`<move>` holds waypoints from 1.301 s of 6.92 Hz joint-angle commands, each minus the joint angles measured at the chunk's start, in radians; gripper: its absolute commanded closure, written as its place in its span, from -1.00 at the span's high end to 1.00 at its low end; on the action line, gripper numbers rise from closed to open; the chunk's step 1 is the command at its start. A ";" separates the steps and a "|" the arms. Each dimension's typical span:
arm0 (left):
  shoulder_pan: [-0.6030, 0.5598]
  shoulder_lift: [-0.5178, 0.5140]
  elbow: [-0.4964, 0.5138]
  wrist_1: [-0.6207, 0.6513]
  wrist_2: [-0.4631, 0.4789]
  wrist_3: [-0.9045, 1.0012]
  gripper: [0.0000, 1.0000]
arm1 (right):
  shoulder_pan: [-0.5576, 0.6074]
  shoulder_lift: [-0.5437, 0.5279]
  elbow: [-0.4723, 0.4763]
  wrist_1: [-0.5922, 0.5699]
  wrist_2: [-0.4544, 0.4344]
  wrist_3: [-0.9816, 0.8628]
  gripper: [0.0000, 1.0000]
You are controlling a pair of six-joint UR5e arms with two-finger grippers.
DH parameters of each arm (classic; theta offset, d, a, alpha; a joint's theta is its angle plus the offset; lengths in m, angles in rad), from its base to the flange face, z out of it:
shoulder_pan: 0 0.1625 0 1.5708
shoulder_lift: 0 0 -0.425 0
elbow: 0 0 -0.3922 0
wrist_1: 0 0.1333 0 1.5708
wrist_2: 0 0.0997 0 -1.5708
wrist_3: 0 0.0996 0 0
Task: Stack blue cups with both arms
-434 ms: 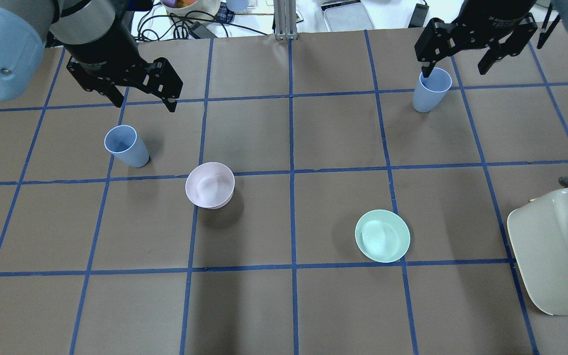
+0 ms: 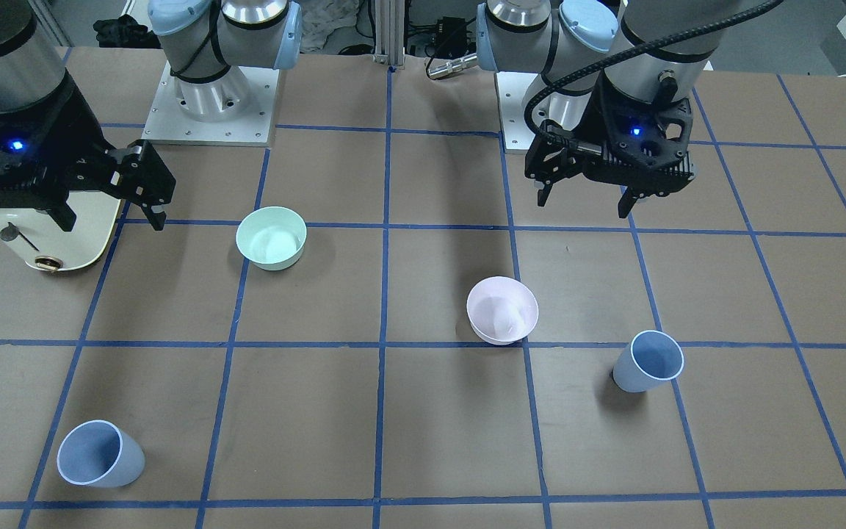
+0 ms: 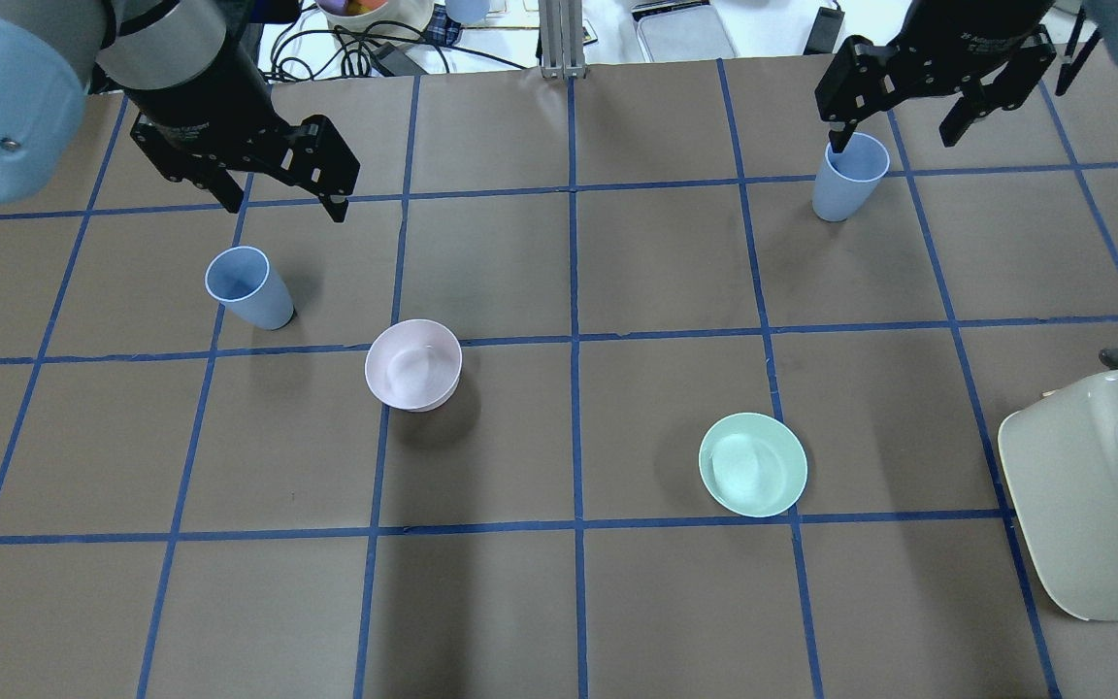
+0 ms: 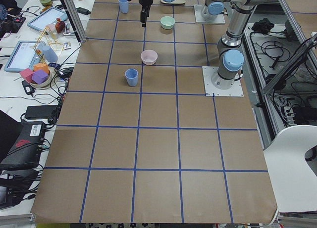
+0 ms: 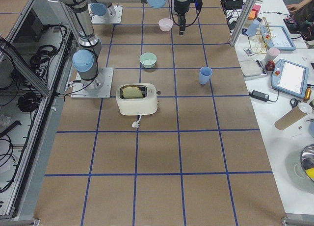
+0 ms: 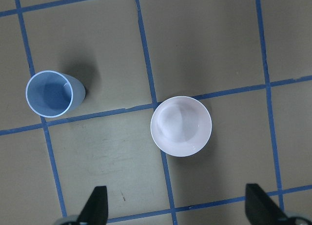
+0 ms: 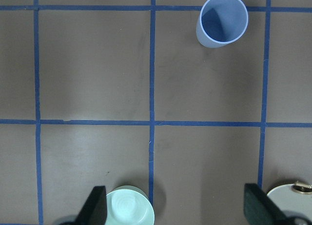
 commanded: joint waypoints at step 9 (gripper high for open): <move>0.159 -0.327 -0.021 0.152 0.132 -0.006 0.88 | 0.000 0.004 0.007 -0.005 0.006 0.004 1.00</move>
